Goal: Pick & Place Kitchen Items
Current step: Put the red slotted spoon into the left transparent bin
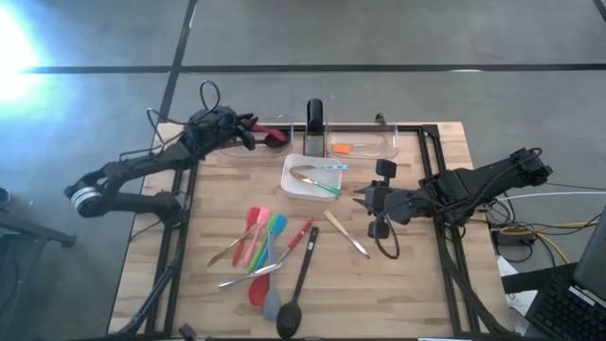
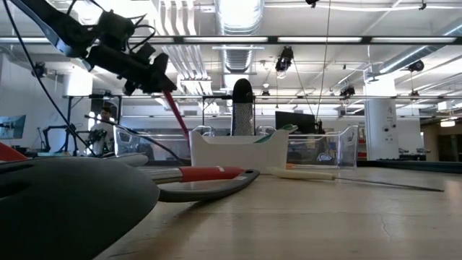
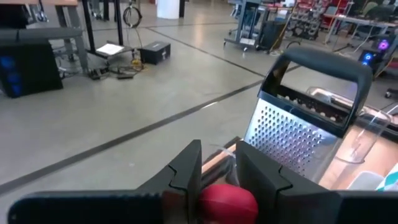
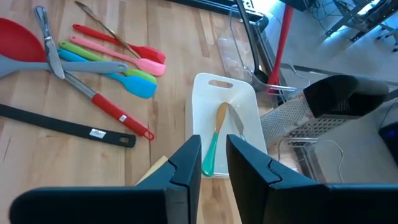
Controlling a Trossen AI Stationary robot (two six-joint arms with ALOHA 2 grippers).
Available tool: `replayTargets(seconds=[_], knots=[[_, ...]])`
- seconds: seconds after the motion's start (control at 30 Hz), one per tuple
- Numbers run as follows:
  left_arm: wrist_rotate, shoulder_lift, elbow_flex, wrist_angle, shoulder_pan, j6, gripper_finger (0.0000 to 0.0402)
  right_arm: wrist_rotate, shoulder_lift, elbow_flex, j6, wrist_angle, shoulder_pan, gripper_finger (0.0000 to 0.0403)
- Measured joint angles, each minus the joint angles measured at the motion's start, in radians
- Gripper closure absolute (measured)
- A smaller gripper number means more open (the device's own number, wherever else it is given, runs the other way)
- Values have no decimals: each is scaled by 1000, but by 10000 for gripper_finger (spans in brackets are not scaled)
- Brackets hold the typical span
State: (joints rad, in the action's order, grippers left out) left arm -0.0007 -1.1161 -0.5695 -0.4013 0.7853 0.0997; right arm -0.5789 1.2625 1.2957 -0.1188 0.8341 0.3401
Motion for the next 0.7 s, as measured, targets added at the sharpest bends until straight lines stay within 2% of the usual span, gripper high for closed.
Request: replayTargets(seconds=[0.37,0.43,0.6,0.7], knots=[[17,-18,-4,42,27,6,312,0,0,0,-2,2,0,323],[5,-13,-4,62,27,0,290,0,0,0,-3,3,0,321],[-13,-7,2,117,29,-2,207,1,0,0,-5,4,0,326],[-30,-7,0,161,30,-1,182,1,0,0,-5,4,0,332]])
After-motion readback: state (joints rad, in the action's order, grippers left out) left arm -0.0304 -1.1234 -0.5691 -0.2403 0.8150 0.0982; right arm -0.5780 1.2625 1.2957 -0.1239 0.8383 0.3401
